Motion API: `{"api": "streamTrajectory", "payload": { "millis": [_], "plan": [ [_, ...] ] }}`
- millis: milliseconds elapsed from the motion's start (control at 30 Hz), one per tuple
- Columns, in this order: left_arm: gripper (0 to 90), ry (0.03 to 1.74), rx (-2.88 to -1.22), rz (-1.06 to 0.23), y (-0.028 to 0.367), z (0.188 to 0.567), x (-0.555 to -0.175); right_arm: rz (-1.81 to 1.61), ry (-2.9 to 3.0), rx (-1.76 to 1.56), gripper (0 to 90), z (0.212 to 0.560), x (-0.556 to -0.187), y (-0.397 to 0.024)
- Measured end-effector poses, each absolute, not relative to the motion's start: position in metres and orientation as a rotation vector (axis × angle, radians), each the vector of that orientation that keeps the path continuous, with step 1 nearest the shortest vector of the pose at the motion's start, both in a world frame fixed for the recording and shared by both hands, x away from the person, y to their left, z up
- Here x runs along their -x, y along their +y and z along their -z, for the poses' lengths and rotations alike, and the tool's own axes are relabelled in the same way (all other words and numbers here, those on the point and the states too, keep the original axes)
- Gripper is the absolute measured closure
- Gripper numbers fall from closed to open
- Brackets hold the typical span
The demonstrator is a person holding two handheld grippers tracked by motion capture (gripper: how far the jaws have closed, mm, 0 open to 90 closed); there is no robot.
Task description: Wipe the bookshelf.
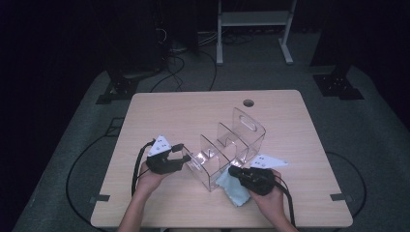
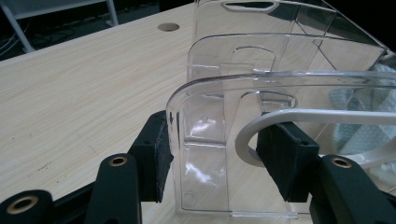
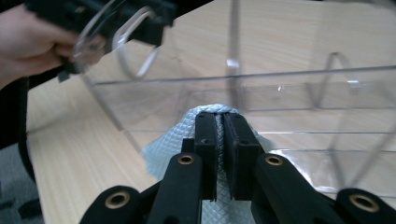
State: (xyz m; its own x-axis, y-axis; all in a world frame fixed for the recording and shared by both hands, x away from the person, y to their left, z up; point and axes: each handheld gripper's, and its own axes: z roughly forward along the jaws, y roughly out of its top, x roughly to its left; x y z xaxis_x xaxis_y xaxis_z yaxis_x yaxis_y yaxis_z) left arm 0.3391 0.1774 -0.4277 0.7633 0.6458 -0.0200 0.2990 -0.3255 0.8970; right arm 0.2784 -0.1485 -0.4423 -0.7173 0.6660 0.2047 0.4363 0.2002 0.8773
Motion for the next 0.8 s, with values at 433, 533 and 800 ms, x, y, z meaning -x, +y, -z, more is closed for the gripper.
{"api": "streamTrajectory", "payload": {
  "millis": [433,533,800],
  "plan": [
    [45.9,0.714,-1.924,-0.42,0.178,0.428,-0.339,-1.541,2.23,-1.103,83.8,0.443,-0.285,-0.158],
    [45.8,0.715,-1.922,-0.422,0.179,0.428,-0.34,-1.525,2.262,-1.074,83.8,0.447,-0.28,-0.147],
    [45.9,0.715,-1.924,-0.421,0.179,0.428,-0.34,-1.535,2.244,-1.1,83.7,0.443,-0.285,-0.157]
  ]
}}
